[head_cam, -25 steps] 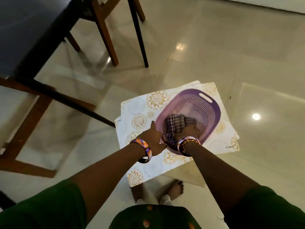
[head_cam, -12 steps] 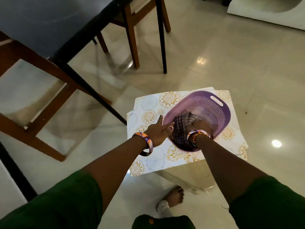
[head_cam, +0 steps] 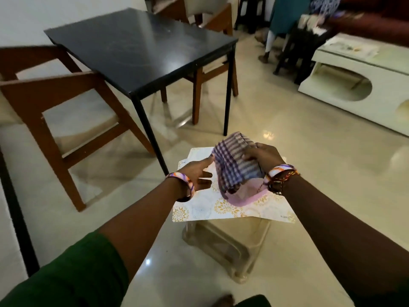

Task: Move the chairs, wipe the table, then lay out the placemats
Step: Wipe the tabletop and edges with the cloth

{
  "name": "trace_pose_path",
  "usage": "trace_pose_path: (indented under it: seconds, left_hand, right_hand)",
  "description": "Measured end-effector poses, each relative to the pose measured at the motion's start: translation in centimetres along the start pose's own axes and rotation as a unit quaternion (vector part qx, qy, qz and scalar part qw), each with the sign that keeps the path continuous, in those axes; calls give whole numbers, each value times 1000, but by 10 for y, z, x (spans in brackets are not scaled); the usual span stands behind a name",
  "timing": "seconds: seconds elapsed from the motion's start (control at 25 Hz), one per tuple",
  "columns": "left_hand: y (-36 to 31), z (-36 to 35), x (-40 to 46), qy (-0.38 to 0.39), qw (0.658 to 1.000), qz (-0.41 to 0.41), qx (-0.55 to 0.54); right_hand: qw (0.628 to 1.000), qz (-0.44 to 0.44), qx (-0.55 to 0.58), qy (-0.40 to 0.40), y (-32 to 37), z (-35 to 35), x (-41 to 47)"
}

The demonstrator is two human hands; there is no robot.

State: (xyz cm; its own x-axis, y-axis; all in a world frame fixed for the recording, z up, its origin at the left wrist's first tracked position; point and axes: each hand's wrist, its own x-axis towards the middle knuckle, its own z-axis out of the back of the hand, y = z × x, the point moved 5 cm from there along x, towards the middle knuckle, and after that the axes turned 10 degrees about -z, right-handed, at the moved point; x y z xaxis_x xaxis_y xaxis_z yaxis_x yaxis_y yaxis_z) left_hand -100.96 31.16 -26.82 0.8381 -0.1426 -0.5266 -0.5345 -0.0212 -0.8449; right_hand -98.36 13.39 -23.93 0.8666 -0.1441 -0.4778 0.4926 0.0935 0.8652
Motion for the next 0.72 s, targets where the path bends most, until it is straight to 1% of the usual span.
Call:
trace_pose_path:
  seconds: [0.04, 0.12, 0.16, 0.24, 0.32, 0.4, 0.48, 0.6, 0.68, 0.72]
  left_hand:
    - [-6, -4, -8, 25, 999, 2, -44]
    - [-18, -19, -18, 61, 995, -13, -81]
    - [-22, -28, -19, 57, 993, -27, -99]
    - [-32, -52, -17, 25, 984, -61, -163]
    - [-40, -81, -8, -10, 965, -95, -242]
    - [-55, -121, 4, -13, 941, -123, -316]
    - [-74, -171, 19, -5, 929, -158, -336]
    - [-100, -246, 42, -6, 942, -186, -281]
    - [-106, -283, 58, -3, 953, -180, -243]
    - [-108, -301, 67, -3, 957, -173, -231]
  right_hand:
    - [998, -7, 37, 40, 10, -2, -8]
    - [989, -26, 84, 116, 25, -5, -20]
    - [983, -35, 94, 153, 30, -4, -24]
    - [967, -63, 122, 215, 36, 7, -26]
    - [953, -86, 149, 249, 41, 31, -22]
    - [955, -88, 158, 236, 46, 71, -12]
    - [969, -54, 138, 199, 50, 130, 9]
    - [986, 4, 18, 167, 51, 222, 40]
    - [984, 15, -72, 164, 50, 266, 61]
    - [982, 11, -91, 165, 52, 285, 70]
